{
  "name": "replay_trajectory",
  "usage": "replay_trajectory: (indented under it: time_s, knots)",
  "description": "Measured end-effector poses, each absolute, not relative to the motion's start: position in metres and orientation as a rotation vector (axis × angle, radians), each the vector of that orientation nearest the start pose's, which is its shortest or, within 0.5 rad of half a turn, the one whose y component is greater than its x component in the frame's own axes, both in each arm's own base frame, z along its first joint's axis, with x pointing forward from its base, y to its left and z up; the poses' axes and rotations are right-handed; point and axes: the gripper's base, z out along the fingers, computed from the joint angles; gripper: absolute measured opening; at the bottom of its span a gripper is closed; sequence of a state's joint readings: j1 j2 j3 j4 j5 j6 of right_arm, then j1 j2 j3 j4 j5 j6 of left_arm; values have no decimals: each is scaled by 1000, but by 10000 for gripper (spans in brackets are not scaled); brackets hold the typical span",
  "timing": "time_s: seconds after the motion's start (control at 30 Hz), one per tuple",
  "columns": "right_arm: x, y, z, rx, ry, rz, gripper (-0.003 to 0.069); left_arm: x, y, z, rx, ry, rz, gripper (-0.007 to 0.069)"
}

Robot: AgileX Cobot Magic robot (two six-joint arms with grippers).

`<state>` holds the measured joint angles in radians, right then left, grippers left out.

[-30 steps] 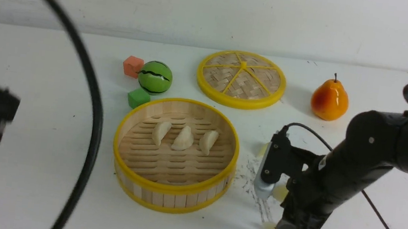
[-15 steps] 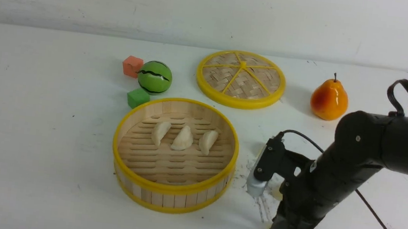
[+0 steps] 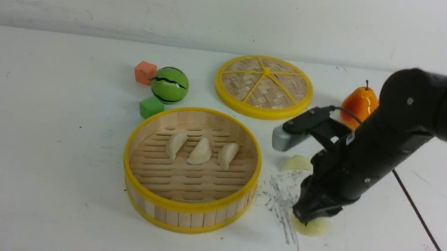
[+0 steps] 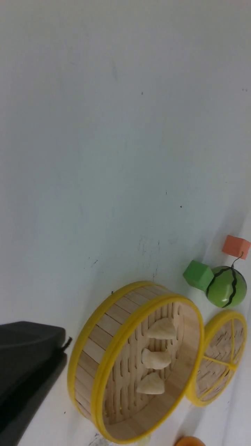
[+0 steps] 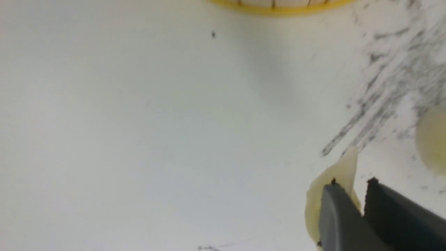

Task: Put the dumplings into the steamer on the white table.
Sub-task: 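Reach for and grasp a dumpling lying on the table beside the steamer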

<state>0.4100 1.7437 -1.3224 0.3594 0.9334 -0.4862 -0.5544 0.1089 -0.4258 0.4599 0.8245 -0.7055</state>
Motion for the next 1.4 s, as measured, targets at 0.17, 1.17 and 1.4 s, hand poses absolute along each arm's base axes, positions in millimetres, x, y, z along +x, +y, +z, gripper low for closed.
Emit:
replay_trajectory:
  time_s: [0.17, 1.17, 1.4]
  knots:
    - [328, 194, 281, -762, 2467, 694, 3, 38, 12, 280, -53, 1924, -309, -15]
    - [292, 211, 195, -459, 2897, 321, 301, 38, 11, 281, -50, 1916, -311, -10]
    - [295, 226, 187, -458, 2816, 357, 474, 38, 11, 281, -49, 1914, -312, -3]
